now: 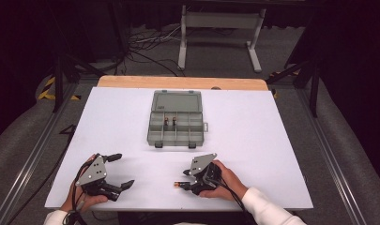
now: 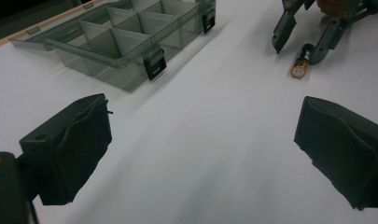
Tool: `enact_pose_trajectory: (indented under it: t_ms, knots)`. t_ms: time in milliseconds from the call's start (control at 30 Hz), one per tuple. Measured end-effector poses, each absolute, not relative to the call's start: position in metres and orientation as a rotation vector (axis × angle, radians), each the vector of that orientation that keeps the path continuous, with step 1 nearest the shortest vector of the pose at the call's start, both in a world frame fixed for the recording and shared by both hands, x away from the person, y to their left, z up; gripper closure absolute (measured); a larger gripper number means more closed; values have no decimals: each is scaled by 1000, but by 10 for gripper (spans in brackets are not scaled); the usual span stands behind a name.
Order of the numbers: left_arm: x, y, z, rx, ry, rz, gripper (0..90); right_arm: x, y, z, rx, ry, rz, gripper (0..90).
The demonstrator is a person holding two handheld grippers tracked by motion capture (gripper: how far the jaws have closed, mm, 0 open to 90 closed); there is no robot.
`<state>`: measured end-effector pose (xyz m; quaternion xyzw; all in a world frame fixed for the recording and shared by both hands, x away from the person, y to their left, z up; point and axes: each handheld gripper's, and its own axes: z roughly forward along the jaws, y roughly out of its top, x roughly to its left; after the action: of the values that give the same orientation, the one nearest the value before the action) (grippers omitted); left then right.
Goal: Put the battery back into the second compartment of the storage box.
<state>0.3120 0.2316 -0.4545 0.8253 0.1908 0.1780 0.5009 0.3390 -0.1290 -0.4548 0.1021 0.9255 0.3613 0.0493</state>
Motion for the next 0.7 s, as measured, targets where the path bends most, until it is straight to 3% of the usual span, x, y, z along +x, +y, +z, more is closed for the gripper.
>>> enact_pose_trajectory:
  t_ms: [167, 700]
  knots:
    - [312, 231, -455, 2001, 462, 436, 41, 338, -129, -455, 305, 2826, 1111, 775]
    - [313, 230, -456, 2000, 465, 429, 42, 337, -134, -450, 302, 2767, 1096, 780]
